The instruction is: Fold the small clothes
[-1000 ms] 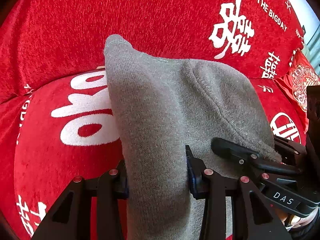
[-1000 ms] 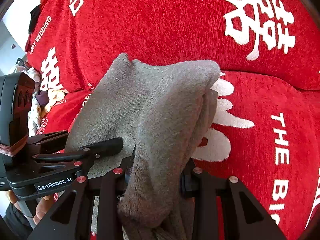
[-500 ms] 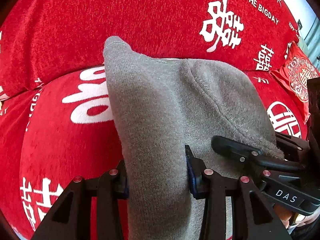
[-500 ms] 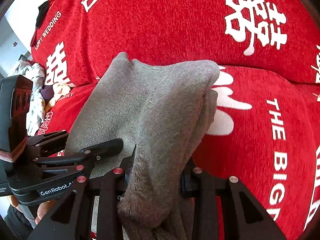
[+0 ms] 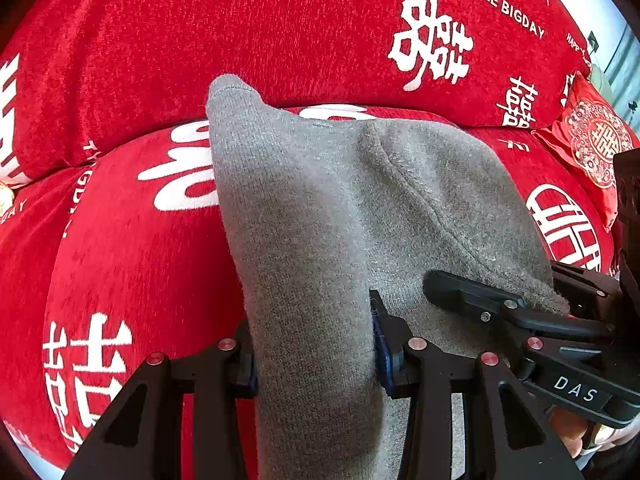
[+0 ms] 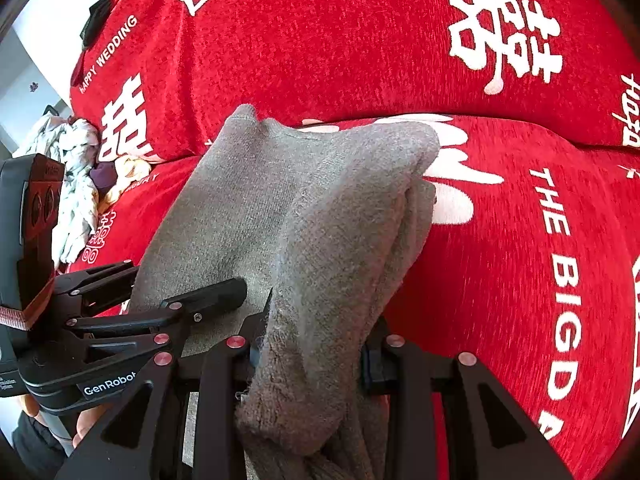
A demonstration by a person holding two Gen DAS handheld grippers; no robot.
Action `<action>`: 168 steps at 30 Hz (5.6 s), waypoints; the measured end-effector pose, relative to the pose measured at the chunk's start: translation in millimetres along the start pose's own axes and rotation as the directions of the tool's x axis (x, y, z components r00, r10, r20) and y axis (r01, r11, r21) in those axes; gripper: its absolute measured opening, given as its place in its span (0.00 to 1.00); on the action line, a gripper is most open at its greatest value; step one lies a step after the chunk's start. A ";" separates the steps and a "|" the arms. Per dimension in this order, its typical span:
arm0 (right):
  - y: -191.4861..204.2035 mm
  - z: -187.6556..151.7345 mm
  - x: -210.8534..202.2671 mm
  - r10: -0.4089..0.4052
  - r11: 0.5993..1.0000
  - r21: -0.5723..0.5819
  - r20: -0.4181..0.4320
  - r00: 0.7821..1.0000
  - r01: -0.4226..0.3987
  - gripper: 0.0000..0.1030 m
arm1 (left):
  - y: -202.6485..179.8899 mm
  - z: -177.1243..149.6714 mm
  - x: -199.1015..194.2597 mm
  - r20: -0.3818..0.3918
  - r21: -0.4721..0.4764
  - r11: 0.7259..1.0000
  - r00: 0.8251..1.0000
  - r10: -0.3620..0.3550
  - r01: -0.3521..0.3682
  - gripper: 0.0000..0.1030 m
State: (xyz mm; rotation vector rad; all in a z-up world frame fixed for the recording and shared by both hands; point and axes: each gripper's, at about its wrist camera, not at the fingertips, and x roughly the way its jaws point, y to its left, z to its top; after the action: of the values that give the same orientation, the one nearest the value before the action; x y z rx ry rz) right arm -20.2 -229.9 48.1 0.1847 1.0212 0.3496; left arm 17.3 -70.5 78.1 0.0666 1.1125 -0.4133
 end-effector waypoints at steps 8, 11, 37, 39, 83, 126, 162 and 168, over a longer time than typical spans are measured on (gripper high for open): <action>11.7 -16.7 -8.6 -0.008 1.000 -0.018 0.000 1.000 0.008 0.33 | -2.6 -18.7 -11.2 0.007 0.004 1.000 1.000 0.006 -0.006 0.43; 14.7 -22.0 -10.1 -0.008 1.000 -0.021 -0.002 1.000 0.008 0.33 | -2.2 -25.3 -13.5 0.006 0.003 1.000 1.000 0.007 -0.007 0.43; 38.5 -56.6 -1.3 0.000 0.999 -0.045 -0.043 0.999 -0.002 0.33 | 14.4 -70.2 -15.4 -0.011 -0.024 1.000 1.000 0.002 -0.002 0.43; 37.9 -59.8 1.3 0.000 0.999 -0.042 -0.051 0.999 -0.002 0.33 | 14.5 -72.5 -12.7 -0.020 -0.024 1.000 1.000 -0.002 0.001 0.43; 47.3 -87.0 -34.9 0.163 0.970 -0.182 0.010 0.986 -0.159 0.56 | 46.9 -86.7 -27.5 0.035 -0.070 0.961 0.963 0.269 -0.266 0.87; 74.3 -163.0 -75.8 -0.173 0.950 -0.227 0.197 0.965 0.217 0.68 | -14.0 -184.6 -64.5 0.168 -0.170 0.907 0.895 0.412 -0.386 0.87; 93.7 -178.9 -106.4 -0.251 0.933 -0.195 0.250 0.935 0.303 0.69 | -36.7 -209.9 -109.1 0.315 -0.151 0.910 0.854 0.414 -0.385 0.87; 94.6 -180.7 -103.7 -0.254 0.931 -0.201 0.241 0.937 0.304 0.69 | -35.1 -210.8 -109.8 0.316 -0.152 0.913 0.857 0.408 -0.379 0.87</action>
State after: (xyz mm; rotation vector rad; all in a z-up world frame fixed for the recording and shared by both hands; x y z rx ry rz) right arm -243.2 -182.3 67.7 -0.1378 0.7739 0.1822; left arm -216.8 -17.1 85.5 0.1405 0.7437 -0.0027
